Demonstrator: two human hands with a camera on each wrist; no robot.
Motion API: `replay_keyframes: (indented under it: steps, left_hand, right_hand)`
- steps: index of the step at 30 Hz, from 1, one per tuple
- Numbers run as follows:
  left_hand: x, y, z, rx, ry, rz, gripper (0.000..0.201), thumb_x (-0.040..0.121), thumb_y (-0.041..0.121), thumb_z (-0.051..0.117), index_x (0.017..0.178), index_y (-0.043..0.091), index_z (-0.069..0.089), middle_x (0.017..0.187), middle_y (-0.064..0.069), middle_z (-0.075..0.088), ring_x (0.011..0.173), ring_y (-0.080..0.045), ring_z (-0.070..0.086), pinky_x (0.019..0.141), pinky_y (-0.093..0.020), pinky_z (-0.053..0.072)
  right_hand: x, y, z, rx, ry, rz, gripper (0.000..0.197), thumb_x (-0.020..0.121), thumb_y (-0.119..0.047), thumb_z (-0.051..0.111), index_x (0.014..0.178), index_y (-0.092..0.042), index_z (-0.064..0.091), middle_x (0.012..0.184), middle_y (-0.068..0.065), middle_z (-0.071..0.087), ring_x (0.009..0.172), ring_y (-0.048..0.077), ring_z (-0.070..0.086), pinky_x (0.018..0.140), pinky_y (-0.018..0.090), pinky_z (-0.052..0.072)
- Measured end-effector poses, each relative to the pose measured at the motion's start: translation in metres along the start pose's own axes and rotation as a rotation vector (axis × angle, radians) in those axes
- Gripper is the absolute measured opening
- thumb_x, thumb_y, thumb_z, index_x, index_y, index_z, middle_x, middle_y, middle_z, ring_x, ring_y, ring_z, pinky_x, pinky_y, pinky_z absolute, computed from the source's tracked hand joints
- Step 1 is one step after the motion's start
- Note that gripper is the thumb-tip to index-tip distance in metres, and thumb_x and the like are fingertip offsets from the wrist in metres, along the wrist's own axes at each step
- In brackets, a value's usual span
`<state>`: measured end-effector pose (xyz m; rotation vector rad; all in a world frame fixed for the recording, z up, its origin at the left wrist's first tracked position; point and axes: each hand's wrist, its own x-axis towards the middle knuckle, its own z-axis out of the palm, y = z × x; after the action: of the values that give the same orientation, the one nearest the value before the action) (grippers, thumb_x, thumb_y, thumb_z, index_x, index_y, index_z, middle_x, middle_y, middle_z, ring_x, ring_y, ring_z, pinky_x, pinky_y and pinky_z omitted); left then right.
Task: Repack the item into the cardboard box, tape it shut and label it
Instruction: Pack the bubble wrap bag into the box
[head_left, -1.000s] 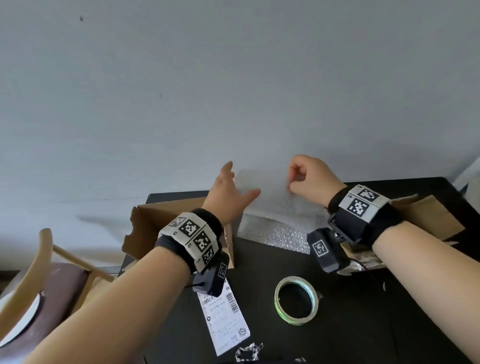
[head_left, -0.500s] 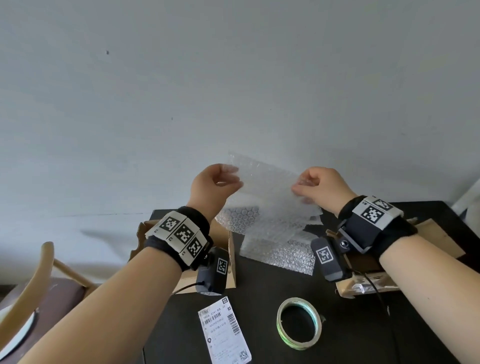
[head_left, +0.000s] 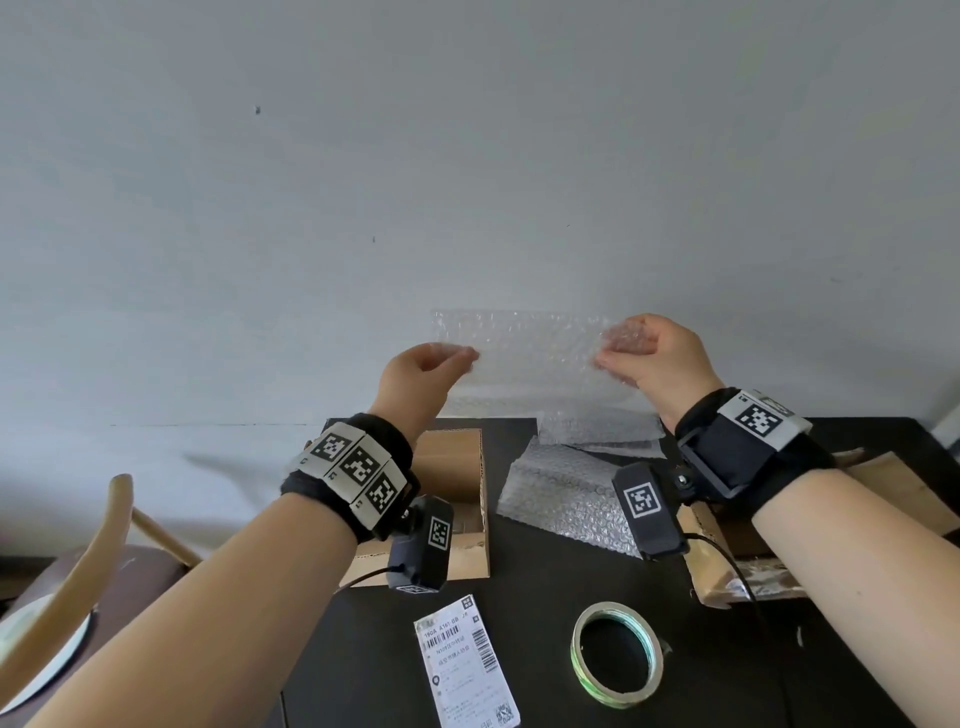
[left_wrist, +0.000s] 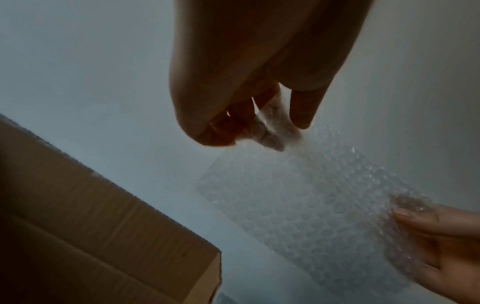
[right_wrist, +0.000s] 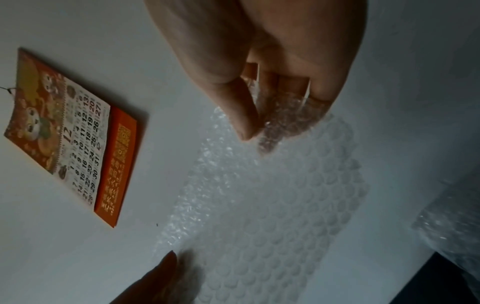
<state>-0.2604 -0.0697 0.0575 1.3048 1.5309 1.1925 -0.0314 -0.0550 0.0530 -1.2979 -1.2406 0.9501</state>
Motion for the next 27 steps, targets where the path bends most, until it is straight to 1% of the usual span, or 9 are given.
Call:
replay_keyframes:
  steps: [2, 5, 9, 13, 15, 17, 22, 24, 27]
  left_hand:
    - [0.000, 0.001, -0.003, 0.055, 0.014, 0.020, 0.019, 0.089, 0.031, 0.062, 0.095, 0.015, 0.069, 0.088, 0.004, 0.067, 0.070, -0.008, 0.052, 0.050, -0.006, 0.042]
    - [0.002, 0.003, -0.009, 0.133, -0.011, 0.025, 0.016, 0.093, 0.029, 0.055, 0.090, 0.019, 0.067, 0.080, 0.008, 0.066, 0.059, -0.008, 0.045, 0.053, -0.015, 0.040]
    - [0.002, 0.002, -0.011, 0.148, -0.036, -0.010, 0.020, 0.098, 0.026, 0.045, 0.086, 0.022, 0.061, 0.083, 0.003, 0.070, 0.046, -0.008, 0.045, 0.046, -0.018, 0.038]
    - [0.000, 0.003, -0.011, 0.086, -0.103, -0.071, 0.022, 0.099, 0.024, 0.039, 0.093, 0.018, 0.059, 0.100, 0.001, 0.065, 0.071, -0.020, 0.071, 0.053, -0.024, 0.051]
    - [0.000, 0.003, -0.010, 0.003, -0.122, -0.127, 0.020, 0.099, 0.025, 0.042, 0.092, 0.017, 0.059, 0.109, 0.001, 0.060, 0.087, -0.027, 0.069, 0.063, -0.031, 0.058]
    - [0.000, 0.002, -0.008, -0.132, -0.124, -0.174, 0.021, 0.098, 0.024, 0.046, 0.086, 0.014, 0.060, 0.111, -0.003, 0.055, 0.097, -0.027, 0.063, 0.069, -0.037, 0.059]
    - [0.001, -0.004, -0.002, -0.359, -0.015, -0.163, 0.019, 0.096, 0.018, 0.052, 0.084, 0.006, 0.059, 0.102, -0.014, 0.061, 0.094, -0.022, 0.064, 0.077, -0.029, 0.057]
    - [0.001, -0.005, -0.002, -0.410, 0.007, -0.146, 0.015, 0.094, 0.015, 0.054, 0.084, 0.006, 0.060, 0.100, -0.012, 0.064, 0.092, -0.018, 0.066, 0.079, -0.026, 0.055]
    - [-0.001, -0.006, -0.007, -0.482, 0.017, -0.138, 0.013, 0.094, 0.011, 0.052, 0.086, 0.007, 0.061, 0.098, -0.010, 0.069, 0.095, -0.021, 0.066, 0.085, -0.029, 0.054]
  right_hand:
    - [0.000, -0.003, 0.003, 0.010, 0.004, -0.016, 0.029, 0.080, 0.004, 0.067, 0.104, -0.008, 0.055, 0.084, 0.001, 0.064, 0.080, 0.020, 0.067, 0.067, 0.020, 0.055]
    - [-0.001, -0.006, 0.006, 0.056, 0.015, -0.016, 0.033, 0.084, 0.004, 0.062, 0.108, -0.011, 0.045, 0.084, 0.005, 0.063, 0.063, 0.010, 0.068, 0.073, 0.021, 0.055]
    - [-0.002, -0.006, 0.008, 0.049, 0.088, -0.033, 0.042, 0.083, 0.001, 0.064, 0.106, -0.019, 0.035, 0.100, 0.011, 0.061, 0.069, 0.021, 0.071, 0.082, 0.027, 0.051]
    - [-0.002, -0.008, 0.009, -0.054, 0.104, -0.089, 0.034, 0.083, 0.000, 0.064, 0.088, -0.023, 0.039, 0.099, 0.015, 0.057, 0.070, 0.026, 0.070, 0.074, 0.033, 0.052]
    - [0.000, -0.007, 0.008, -0.062, 0.105, -0.072, 0.033, 0.083, -0.001, 0.064, 0.082, -0.023, 0.040, 0.101, 0.020, 0.058, 0.070, 0.025, 0.070, 0.079, 0.039, 0.054]
    - [0.000, -0.006, 0.009, -0.025, 0.135, -0.035, 0.030, 0.084, -0.001, 0.063, 0.088, -0.019, 0.039, 0.103, 0.021, 0.056, 0.067, 0.020, 0.069, 0.078, 0.033, 0.054]
    - [-0.003, -0.004, 0.013, 0.000, 0.098, 0.165, 0.032, 0.085, -0.017, 0.066, 0.105, -0.012, 0.041, 0.093, 0.006, 0.057, 0.072, 0.016, 0.064, 0.079, 0.036, 0.051]
    - [-0.008, -0.004, 0.015, -0.022, 0.028, 0.310, 0.029, 0.087, -0.031, 0.063, 0.103, -0.011, 0.049, 0.102, 0.008, 0.056, 0.088, 0.020, 0.058, 0.079, 0.041, 0.049]
    - [-0.012, -0.003, 0.019, 0.100, -0.075, 0.579, 0.052, 0.085, -0.044, 0.062, 0.121, -0.009, 0.046, 0.118, 0.014, 0.046, 0.111, 0.032, 0.045, 0.088, 0.054, 0.048]
